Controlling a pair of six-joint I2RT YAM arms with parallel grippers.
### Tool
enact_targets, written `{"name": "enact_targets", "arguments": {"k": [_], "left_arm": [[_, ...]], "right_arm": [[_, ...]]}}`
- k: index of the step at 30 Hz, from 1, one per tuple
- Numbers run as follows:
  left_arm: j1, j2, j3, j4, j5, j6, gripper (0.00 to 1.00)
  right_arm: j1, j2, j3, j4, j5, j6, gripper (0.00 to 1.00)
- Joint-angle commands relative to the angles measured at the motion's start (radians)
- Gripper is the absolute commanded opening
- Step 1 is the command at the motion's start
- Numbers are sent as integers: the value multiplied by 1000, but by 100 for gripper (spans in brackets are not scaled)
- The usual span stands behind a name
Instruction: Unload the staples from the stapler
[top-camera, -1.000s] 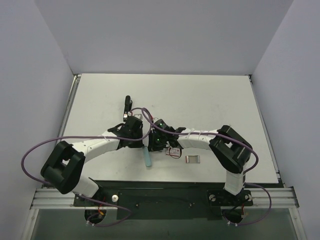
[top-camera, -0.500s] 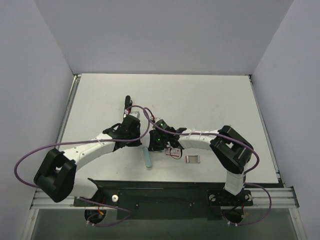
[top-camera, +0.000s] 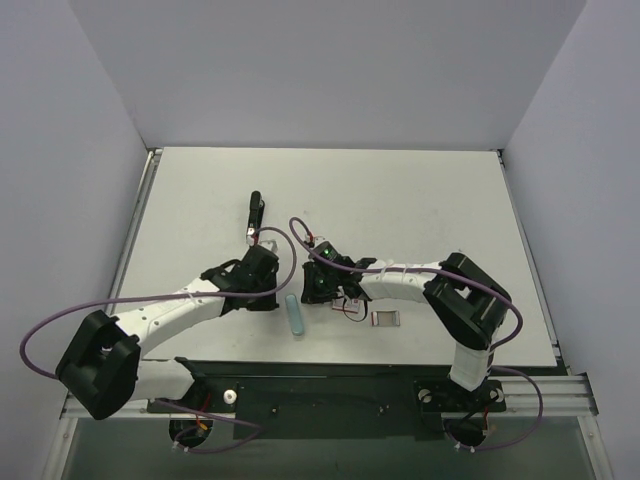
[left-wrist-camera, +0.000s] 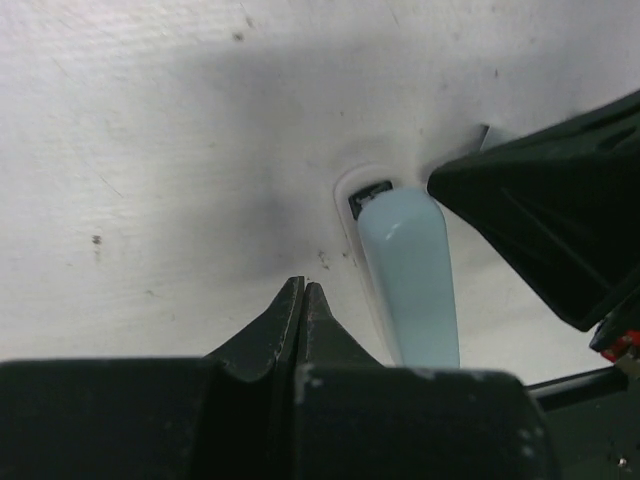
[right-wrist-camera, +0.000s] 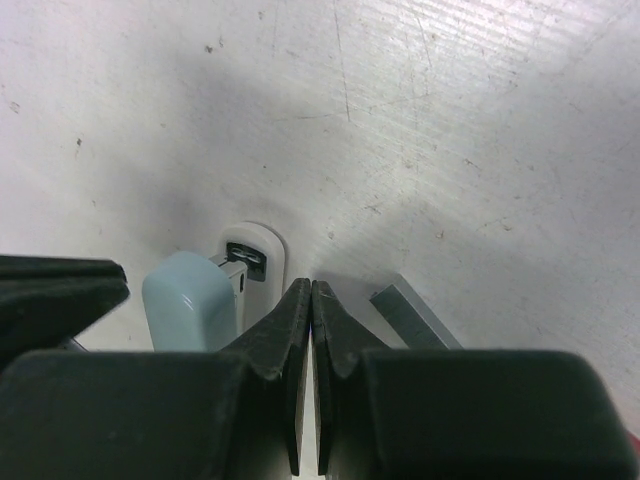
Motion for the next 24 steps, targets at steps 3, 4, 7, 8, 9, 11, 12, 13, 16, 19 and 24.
{"name": "enact_targets", "arguments": {"k": [3, 4, 7, 8, 9, 11, 12, 13, 16, 19, 24], "left_arm": [[-76, 36, -46, 50, 85, -80, 0], [-81, 45, -48, 59, 87, -86, 0], [-95, 62, -57, 80, 81, -97, 0], [-95, 69, -57, 88, 75, -98, 0], [-96, 71, -57, 94, 75, -98, 0], [-96, 77, -52, 102, 64, -98, 0], [-96, 82, -48, 105, 59, -98, 0], [-95, 85, -46, 107, 53, -98, 0], [-96, 108, -29, 119, 41, -97, 0], [-96, 131, 0, 113, 27, -86, 0], [-95, 141, 35, 102, -6, -57, 0]], "right_arm": [[4, -36, -9, -8, 6, 3, 0], [4, -37, -9, -9, 3, 4, 0], [8, -36, -9, -9, -9, 6, 0], [8, -36, -7, -9, -12, 6, 0], [11, -36, -4, -8, -25, 4, 0], [11, -33, -4, -6, -37, 1, 0], [13, -31, -1, -9, -40, -1, 0], [13, -28, 6, -17, -45, -1, 0], [13, -17, 28, -22, -64, -4, 0], [11, -13, 39, -20, -71, -2, 0], [7, -13, 48, -25, -77, -4, 0]]}}
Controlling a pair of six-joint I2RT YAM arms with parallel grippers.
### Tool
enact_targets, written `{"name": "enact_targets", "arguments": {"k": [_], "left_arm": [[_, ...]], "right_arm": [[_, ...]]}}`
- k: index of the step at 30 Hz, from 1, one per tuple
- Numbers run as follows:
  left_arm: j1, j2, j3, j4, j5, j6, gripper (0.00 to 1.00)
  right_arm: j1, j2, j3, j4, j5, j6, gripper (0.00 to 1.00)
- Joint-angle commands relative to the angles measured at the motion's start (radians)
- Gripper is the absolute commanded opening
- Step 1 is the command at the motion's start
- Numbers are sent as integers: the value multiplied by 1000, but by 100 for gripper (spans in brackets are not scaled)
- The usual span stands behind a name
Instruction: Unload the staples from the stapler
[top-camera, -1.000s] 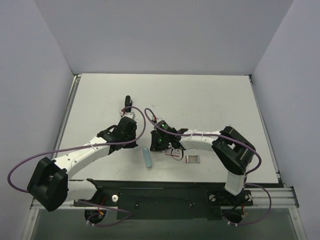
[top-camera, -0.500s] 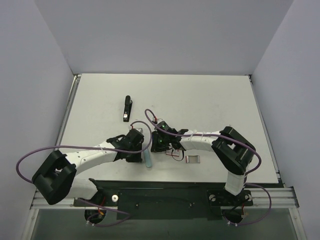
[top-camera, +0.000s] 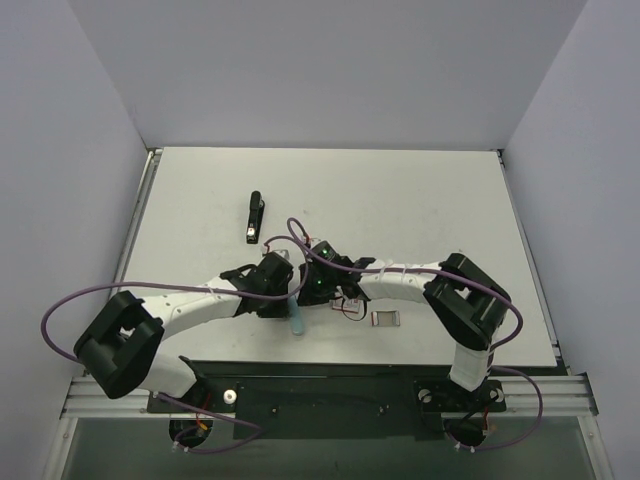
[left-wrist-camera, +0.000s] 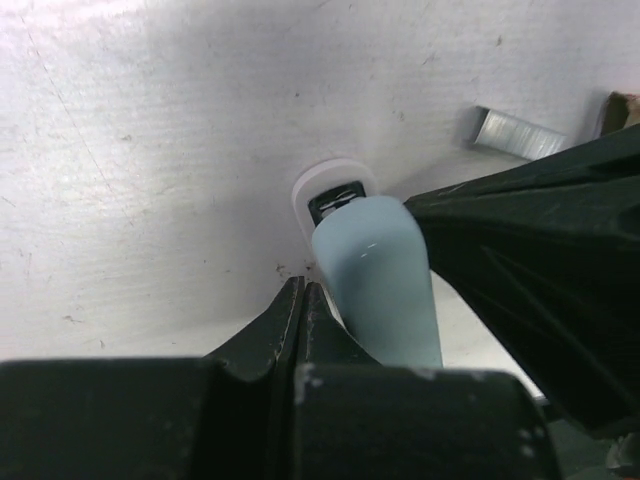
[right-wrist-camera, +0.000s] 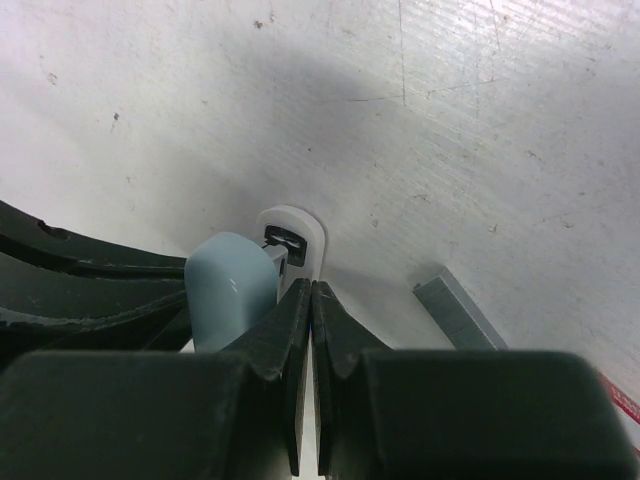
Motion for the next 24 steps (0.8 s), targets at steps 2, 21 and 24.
{"name": "enact_targets", "arguments": {"k": [2, 21, 24], "left_arm": [[-2, 18, 77, 17, -51, 35, 0], [105, 32, 126, 37, -22, 127, 0], [108, -21, 105, 1, -28, 121, 0]], "right_arm": [[-11, -10, 46, -14, -21, -2, 0], [-81, 10, 118, -54, -38, -5, 0], [-89, -18, 80, -52, -20, -9, 0]]}}
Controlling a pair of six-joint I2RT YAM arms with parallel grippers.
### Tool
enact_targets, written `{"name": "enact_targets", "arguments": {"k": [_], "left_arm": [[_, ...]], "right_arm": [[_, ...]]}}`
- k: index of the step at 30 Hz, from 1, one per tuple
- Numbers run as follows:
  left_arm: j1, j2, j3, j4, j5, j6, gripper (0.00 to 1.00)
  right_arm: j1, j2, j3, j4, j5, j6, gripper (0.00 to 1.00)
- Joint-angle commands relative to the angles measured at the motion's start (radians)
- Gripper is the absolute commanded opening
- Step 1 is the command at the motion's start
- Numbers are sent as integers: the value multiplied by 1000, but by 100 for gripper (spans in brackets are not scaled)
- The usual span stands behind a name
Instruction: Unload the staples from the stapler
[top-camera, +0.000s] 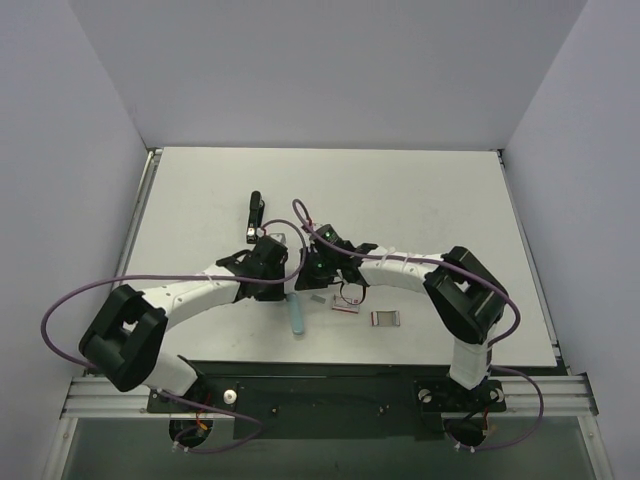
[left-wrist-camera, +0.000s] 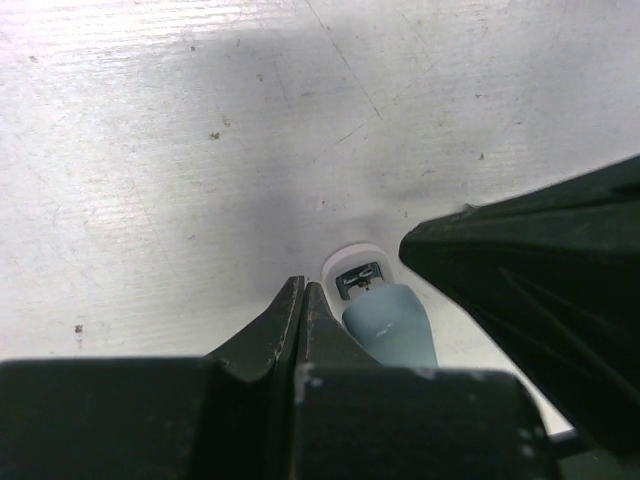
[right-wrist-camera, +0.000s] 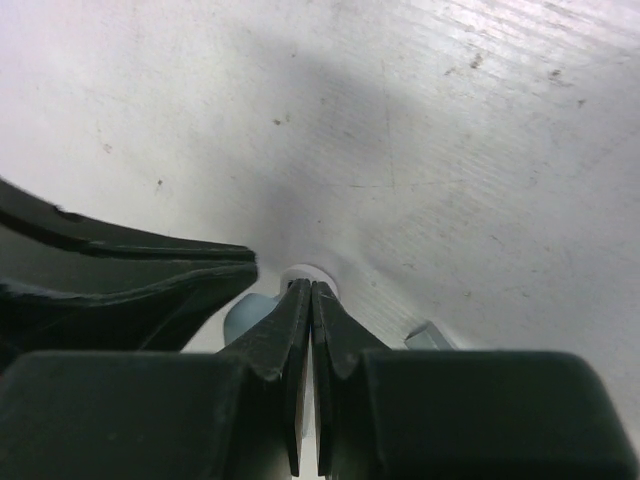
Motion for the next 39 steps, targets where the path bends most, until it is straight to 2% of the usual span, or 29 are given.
{"name": "enact_targets", "arguments": {"k": [1, 8, 16, 30, 39], "left_arm": [[7, -92, 6, -24, -8, 12, 0], [5, -197, -109, 35, 90, -50, 0], [-1, -192, -184, 129, 159, -88, 0], [2, -172, -199, 199, 177, -74, 0], [64, -126, -163, 270, 277, -42, 0]], "right_arm": [[-19, -56, -35, -26, 41, -14, 0], [-14, -84, -108, 1, 24, -9, 0], [10, -94, -138, 54, -45, -1, 0], [44, -64, -101, 81, -103, -4, 0], [12, -45, -67, 104, -145, 19, 0]]}}
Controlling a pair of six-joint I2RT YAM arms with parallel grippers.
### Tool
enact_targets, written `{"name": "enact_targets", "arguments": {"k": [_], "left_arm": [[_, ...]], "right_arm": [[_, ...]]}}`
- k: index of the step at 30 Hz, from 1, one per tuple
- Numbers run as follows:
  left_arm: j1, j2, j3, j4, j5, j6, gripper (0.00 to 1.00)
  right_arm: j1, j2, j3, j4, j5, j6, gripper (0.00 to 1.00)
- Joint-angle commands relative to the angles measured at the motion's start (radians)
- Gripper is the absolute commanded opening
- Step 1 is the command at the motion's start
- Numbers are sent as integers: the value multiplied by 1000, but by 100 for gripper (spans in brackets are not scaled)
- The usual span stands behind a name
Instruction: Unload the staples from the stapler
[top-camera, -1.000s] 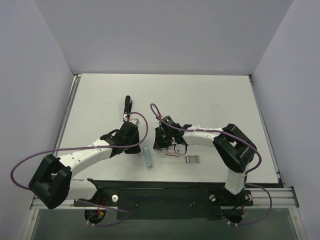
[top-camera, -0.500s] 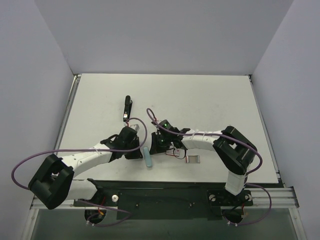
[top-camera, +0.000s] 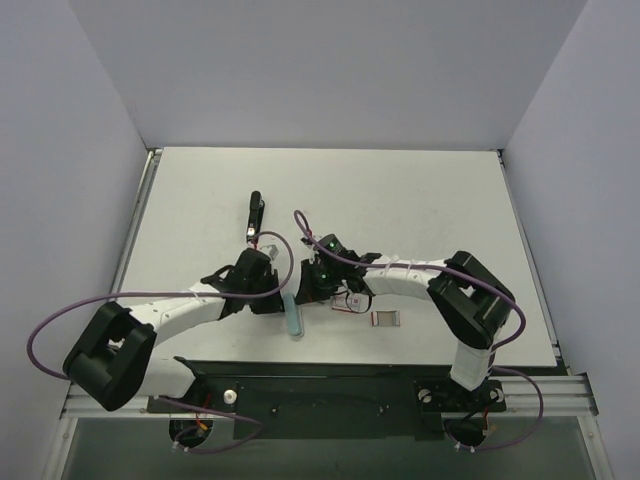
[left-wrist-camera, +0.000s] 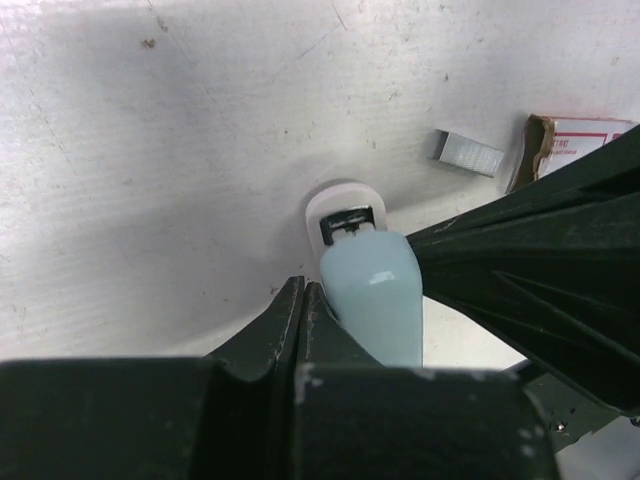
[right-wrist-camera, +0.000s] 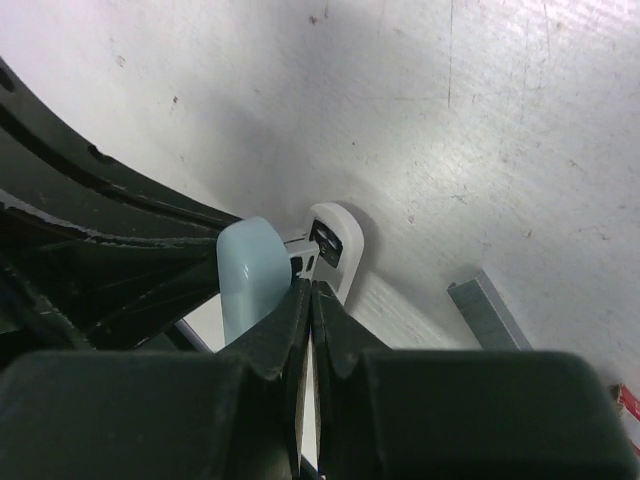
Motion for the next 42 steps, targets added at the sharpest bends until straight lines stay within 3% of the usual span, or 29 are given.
{"name": "enact_targets", "arguments": {"k": [1, 17, 25, 27, 29, 30, 35, 38, 42], "left_arm": [[28, 14, 40, 110, 72, 20, 0], [111, 85, 135, 167, 93, 28, 0], [107, -29, 184, -15, -80, 63, 0], [102, -58, 196, -66, -92, 78, 0], [93, -92, 199, -100, -89, 98, 13], [88, -115, 199, -109, -86, 116, 24], [32, -187, 198, -175, -97, 152, 55], [-21, -184, 224, -230, -146, 167, 60], [-136, -144, 256, -298, -261, 149, 68]], "right_arm": [[-26, 4, 53, 50, -55, 23, 0], [-126, 78, 174, -2, -70, -3, 0], [-141, -27, 147, -93, 63, -72, 0], [-140, -57, 119, -94, 83, -74, 8], [-138, -90, 91, -99, 104, -75, 20], [-138, -109, 82, -103, 111, -78, 27], [-138, -214, 8, -131, 149, -100, 47], [-137, -274, -36, -155, 183, -127, 56], [-135, -361, -90, -188, 215, -158, 62]]}}
